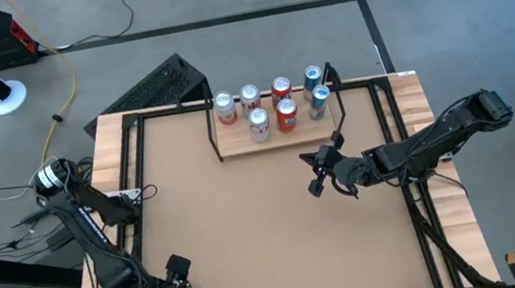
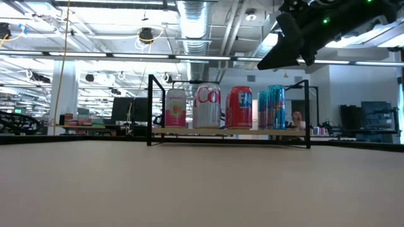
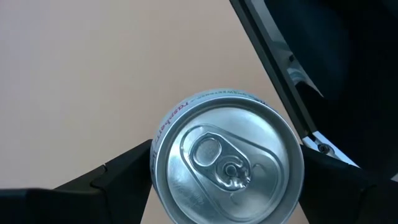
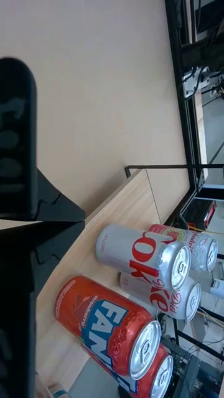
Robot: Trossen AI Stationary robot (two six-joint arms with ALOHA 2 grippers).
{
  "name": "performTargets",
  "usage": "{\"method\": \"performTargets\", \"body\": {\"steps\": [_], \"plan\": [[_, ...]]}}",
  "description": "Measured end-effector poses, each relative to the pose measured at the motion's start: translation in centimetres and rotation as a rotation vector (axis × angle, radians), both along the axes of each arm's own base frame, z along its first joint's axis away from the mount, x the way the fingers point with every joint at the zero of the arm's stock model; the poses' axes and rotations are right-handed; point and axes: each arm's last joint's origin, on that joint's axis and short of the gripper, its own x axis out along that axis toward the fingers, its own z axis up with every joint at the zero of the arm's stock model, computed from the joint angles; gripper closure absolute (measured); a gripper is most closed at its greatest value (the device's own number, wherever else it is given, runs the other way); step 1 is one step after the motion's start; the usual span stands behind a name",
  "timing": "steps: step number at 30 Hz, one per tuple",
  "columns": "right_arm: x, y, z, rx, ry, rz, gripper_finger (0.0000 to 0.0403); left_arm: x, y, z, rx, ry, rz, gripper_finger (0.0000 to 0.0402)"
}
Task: Place canned beverage on shelf
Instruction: Put the pink and white soda can on the shelf aligned with the other pink and white soda can on the shelf
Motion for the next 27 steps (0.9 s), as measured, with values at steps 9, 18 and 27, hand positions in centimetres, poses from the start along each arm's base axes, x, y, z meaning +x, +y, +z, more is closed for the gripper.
{"method": "performTargets", "body": {"steps": [9,18,27], "plan": [[0.0,0.0,0.0,0.000,-0.001,0.000,0.0376,0.0,0.0,0.0,0.002,0.003,-0.010,0.0101],[0.0,0.0,0.0,0.000,-0.002,-0.001,0.0376,0.5,0.8,1.4,0.089,-0.004,0.009,0.0126],[0.1,0.0,0.2,0.003,-0.018,-0.001,0.0376,5.1,7.0,4.6,0.297,-0.161,0.017,0.0126]]}}
